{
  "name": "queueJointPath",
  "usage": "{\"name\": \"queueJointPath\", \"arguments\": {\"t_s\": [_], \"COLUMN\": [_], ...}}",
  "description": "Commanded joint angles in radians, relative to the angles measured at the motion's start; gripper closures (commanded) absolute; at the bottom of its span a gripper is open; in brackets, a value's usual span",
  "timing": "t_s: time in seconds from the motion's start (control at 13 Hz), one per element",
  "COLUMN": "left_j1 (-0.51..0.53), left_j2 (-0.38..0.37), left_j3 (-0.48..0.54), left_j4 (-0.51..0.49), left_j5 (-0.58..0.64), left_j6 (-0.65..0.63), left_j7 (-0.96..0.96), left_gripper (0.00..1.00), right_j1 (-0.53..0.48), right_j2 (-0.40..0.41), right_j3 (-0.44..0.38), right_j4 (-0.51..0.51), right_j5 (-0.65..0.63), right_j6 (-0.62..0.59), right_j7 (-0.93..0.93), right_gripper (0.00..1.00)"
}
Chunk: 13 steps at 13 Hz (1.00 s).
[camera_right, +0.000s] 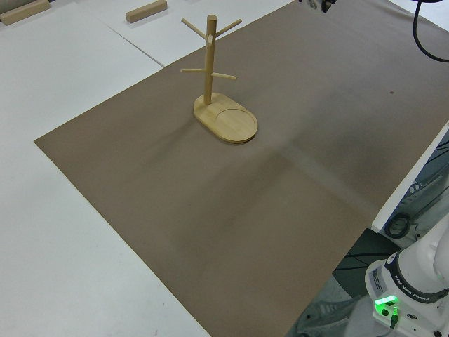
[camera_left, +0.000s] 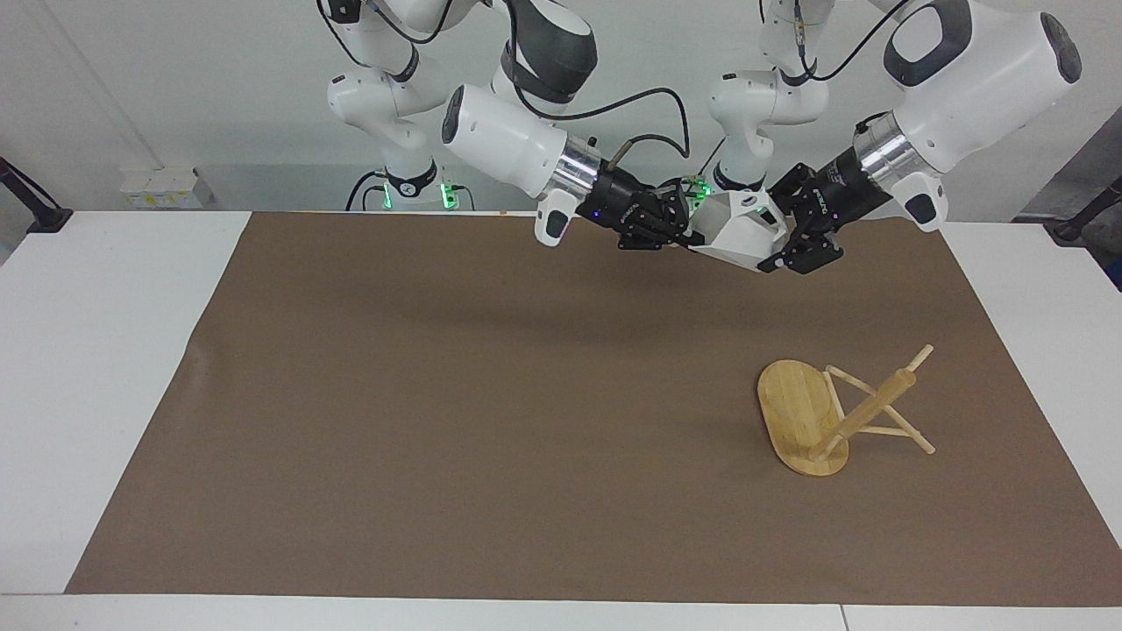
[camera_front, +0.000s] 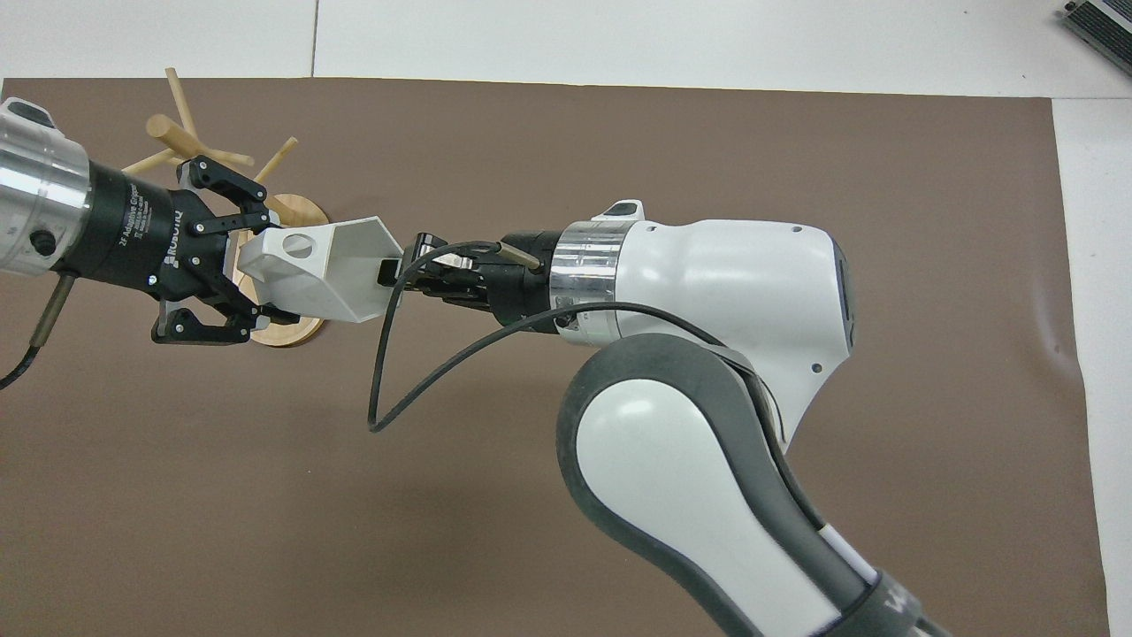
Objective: Hang cup on rack
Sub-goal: 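Hold the cup with the right gripper while the left gripper grasps it, then open the right gripper and withdraw it while the left gripper holds the cup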
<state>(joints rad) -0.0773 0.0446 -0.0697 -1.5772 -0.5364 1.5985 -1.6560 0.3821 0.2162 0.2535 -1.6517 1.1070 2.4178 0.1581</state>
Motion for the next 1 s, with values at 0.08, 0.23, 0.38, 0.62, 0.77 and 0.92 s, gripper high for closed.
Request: {"name": "queueJointPath", "arguments": {"t_s": [0.08,0.23,0.38,0.62,0.77,0.92], "left_j1": [-0.001,-0.001,-0.001,-0.001,-0.001,-0.004], "left_j2": [-0.051,-0.054,-0.067,-0.081,-0.069,-0.031], "left_j3": [0.010,0.010,0.013,0.013,0.011,0.011], "left_j4": [-0.058,-0.081,-0.128,-0.205,-0.233,-0.237], "left_j5": [-0.019,-0.008,-0.007,0.006,0.035,0.085], "left_j6": [0.026,0.101,0.168,0.299,0.375,0.417], "left_j7": [-0.068,-0.140,-0.178,-0.283,-0.353,-0.434], "left_gripper": [1.00,1.00,1.00,1.00,1.00,1.00], "right_j1": [-0.009,0.000,0.001,-0.037,-0.073,-0.142], "right_j2": [-0.008,-0.008,-0.008,-0.012,-0.018,-0.027], "right_j3": [-0.002,0.000,0.000,-0.010,-0.013,-0.013], "right_j4": [-0.011,-0.016,-0.022,-0.054,-0.089,-0.135], "right_j5": [0.008,0.007,0.007,-0.002,-0.124,-0.383], "right_j6": [0.032,0.076,0.095,0.096,0.095,0.083], "right_j7": [0.009,0.008,0.012,0.011,0.011,0.008], "right_gripper": [0.51,0.00,0.00,0.00,0.00,0.00]}}
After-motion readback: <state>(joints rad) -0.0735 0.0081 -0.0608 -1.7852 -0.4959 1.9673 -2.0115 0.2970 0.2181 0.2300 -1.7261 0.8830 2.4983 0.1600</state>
